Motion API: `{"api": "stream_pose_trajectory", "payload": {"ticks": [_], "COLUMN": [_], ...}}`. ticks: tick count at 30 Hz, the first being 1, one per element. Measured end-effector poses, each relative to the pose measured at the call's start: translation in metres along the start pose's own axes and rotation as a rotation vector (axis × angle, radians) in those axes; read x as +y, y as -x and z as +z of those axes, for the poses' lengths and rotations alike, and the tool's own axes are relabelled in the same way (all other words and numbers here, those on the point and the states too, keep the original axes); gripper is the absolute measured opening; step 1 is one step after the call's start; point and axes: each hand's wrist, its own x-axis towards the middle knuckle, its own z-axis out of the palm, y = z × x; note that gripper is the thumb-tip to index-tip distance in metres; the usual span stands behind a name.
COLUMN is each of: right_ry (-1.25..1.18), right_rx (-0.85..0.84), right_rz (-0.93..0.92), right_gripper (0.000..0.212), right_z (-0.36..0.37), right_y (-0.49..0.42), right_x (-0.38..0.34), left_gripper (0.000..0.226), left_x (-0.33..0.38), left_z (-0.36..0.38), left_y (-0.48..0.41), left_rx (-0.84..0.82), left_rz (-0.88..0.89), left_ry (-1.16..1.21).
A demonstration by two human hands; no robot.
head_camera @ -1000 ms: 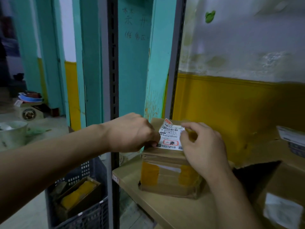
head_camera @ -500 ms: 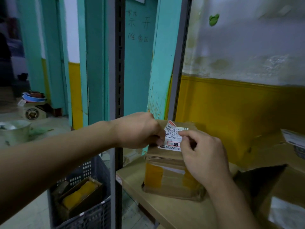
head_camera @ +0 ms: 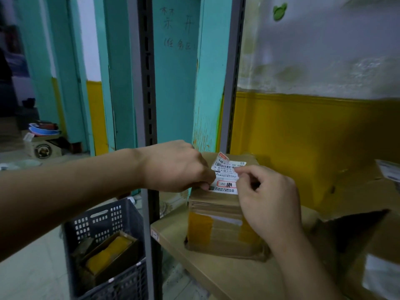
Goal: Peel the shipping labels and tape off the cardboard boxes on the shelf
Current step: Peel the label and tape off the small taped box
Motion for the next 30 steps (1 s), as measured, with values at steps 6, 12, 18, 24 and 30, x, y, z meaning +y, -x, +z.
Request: {"api": "stream_pose_trajectory", "payload": {"ticks": [6,12,18,24,30], "right_ry": [0.016,0.024,0.023,-0.004,-0.055], "right_rx": [0.045,0.079,0.116,0.173,0.183], "right_rz": [0.032,0.040,0.035,0.004,0.019], "right_gripper": [0.022,0.021,0.020,0.017,0.015], "right_z": [0.003,0.005,0.006,0.007,0.005], "right_y": [0.001,0.000,0.001,0.003,0.004], "right_x": [-0.001,-0.003,-0.004,-0.003,0.000], "left_gripper": [0.037,0.035,0.011,0.031,0.019], "left_x": [-0.001,0.002,0.002,0.012,-0.002], "left_z": [0.006,0.009,0.008,0.013,0.007], "left_y": [0.000,0.002,0.001,-0.007,-0.011], "left_rx": [0.034,0.033,-0.003,0.095,-0.018], "left_rz": [0.043,0.030,0.035,-0.035,-0.366], "left_ry": [-0.008,-0.006,-0.052,-0.034,0.322]}}
